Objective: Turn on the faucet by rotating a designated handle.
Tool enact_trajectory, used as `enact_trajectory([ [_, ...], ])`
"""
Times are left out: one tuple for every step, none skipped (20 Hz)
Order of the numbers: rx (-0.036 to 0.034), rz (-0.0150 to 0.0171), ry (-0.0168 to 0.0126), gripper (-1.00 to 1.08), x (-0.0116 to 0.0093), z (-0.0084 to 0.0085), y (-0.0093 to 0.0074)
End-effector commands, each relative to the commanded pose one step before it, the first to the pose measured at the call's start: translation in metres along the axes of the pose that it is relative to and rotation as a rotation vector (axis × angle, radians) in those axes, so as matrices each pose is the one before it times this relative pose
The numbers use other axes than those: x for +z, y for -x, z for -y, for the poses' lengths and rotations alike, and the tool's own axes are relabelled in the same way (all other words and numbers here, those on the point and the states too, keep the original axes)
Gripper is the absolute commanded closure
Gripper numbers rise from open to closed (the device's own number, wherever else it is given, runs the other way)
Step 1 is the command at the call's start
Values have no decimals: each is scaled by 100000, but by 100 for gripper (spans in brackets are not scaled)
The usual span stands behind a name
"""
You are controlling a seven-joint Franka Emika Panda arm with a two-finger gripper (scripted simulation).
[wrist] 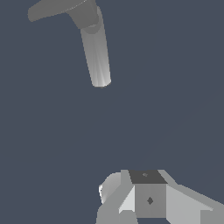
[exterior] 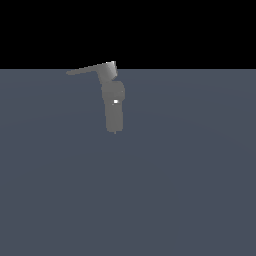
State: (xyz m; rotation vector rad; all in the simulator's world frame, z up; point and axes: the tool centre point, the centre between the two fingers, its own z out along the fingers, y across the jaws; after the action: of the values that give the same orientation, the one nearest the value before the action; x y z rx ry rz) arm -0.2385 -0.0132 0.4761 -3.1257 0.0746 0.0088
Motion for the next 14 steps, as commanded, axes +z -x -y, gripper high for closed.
enact_trajectory([
  [0, 0, 0, 108, 0, -1, 0],
  [-20, -56, -35, 108, -6, -14, -23],
  [-68, -200, -132, 108, -28, -52, -49],
  [-104, -310, -203, 108, -41, -82, -87],
  [-142, -429, -278, 108, -57, -115, -119],
  [-175, -541, -346, 108, -71, -146, -152],
  [-180, -573, -361, 108, -75, -156, -161],
  [-137, -451, -280, 108, -59, -124, -126],
  [-94, -323, -199, 108, -42, -89, -90],
  [-52, -190, -117, 108, -25, -53, -55],
  [-12, -58, -36, 108, -7, -16, -19],
  [21, 70, 42, 108, 9, 19, 19],
  [14, 91, 59, 108, 11, 25, 34],
  [0, 0, 0, 108, -7, 17, 6],
])
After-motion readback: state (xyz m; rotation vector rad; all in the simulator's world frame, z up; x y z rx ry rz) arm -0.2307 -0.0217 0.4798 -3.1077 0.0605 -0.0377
